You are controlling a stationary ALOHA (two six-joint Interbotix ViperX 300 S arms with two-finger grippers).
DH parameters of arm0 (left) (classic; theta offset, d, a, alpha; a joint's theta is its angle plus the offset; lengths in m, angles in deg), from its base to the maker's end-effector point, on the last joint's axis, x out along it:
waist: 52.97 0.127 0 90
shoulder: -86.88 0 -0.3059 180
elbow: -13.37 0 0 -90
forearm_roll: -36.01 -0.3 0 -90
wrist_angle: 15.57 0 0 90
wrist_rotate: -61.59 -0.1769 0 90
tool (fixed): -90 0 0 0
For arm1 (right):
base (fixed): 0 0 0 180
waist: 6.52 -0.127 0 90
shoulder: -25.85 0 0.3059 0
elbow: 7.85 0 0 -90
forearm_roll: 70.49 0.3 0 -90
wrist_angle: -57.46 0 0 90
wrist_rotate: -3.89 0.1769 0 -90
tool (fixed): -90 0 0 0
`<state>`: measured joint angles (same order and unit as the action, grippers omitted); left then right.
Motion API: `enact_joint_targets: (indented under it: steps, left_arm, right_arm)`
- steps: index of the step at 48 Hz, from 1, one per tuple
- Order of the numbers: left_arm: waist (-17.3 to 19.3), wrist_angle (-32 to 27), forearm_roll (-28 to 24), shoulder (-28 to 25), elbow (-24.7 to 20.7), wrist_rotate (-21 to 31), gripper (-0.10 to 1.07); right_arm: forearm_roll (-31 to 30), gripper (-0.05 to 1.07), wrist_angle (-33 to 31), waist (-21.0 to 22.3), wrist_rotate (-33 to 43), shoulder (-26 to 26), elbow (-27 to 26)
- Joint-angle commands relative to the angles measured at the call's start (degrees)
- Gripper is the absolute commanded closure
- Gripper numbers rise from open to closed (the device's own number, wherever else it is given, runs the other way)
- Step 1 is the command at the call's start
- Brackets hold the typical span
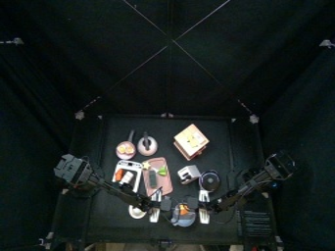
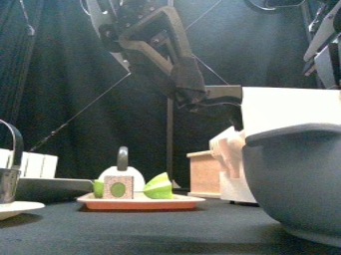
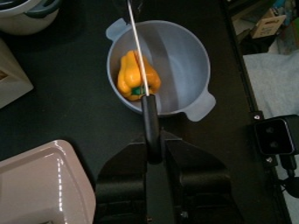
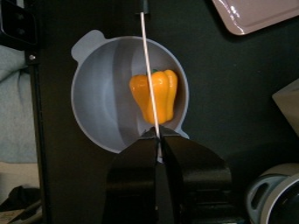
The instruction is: Cut squash
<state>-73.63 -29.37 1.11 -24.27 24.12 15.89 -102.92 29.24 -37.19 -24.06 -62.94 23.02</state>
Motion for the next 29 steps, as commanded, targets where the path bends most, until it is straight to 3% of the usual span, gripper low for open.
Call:
enact_joint_targets:
  steps: [1,29]
  left_arm:
    - [0.8,1.1,-0.4,0.4,-1.1,0.0,0.56]
    - [0.7,5.4,0.9,-0.7,-1.1,-0.1,0.56]
  right_arm:
    - [0.2,0.69,1.5,1.7,0.4,-0.3,-0.8]
    - [2.5,0.69,4.7,1.3,0.4,1.9,-0.7]
